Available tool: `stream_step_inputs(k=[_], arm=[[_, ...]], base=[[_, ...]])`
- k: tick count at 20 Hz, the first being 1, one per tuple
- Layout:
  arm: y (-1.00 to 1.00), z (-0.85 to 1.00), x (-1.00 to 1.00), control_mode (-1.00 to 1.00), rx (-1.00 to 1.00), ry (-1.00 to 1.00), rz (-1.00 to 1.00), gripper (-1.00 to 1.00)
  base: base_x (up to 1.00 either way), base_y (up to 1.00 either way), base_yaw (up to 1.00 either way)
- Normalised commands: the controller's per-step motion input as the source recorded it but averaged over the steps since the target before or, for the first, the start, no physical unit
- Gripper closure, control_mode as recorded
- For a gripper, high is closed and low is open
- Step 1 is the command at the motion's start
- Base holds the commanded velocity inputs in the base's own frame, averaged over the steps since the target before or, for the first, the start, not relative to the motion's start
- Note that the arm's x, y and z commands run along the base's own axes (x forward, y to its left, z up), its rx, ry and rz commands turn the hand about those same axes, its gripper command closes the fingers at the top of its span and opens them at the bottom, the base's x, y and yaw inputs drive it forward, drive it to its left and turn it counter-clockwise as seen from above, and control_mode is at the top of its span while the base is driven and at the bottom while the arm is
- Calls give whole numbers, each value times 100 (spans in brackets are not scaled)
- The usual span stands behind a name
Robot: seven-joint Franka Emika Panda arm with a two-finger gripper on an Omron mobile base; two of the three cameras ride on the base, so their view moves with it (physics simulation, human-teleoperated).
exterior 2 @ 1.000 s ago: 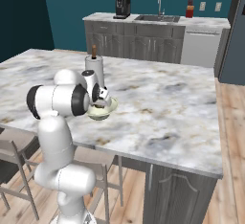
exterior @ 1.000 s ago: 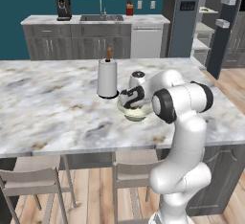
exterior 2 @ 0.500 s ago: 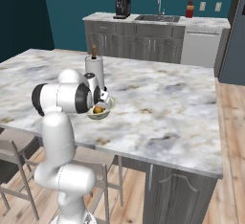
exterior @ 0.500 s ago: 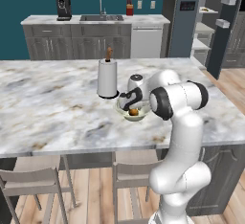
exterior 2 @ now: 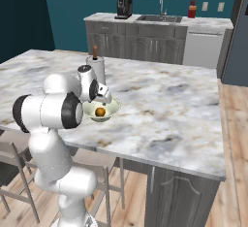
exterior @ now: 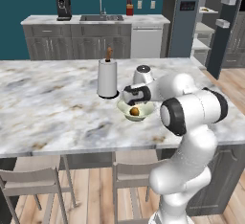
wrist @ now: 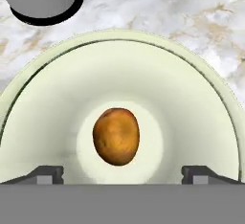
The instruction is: Retrieve the mango and banana from the fridge and place them into the bowl on the dining table.
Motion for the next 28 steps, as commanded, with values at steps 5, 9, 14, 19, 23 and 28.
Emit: stream_step_inputs(k=[5, 9, 14, 19, 23, 28], arm=[[-46, 93, -100, -100, 1, -15, -3, -100], [-39, 71, -100, -100, 4, -15, 0, -100], [-12, 67, -100, -100, 2, -24, 1, -100], [0, 69, -100, -100, 0, -25, 4, -100], [0, 66, -100, -100, 0, -20, 4, -100], [0, 49, -71, 100, 0, -9, 4, -100]], base=[[0, 0, 0], [0, 0, 0], [0, 0, 0], [0, 0, 0], [0, 0, 0], [-17, -2, 0]])
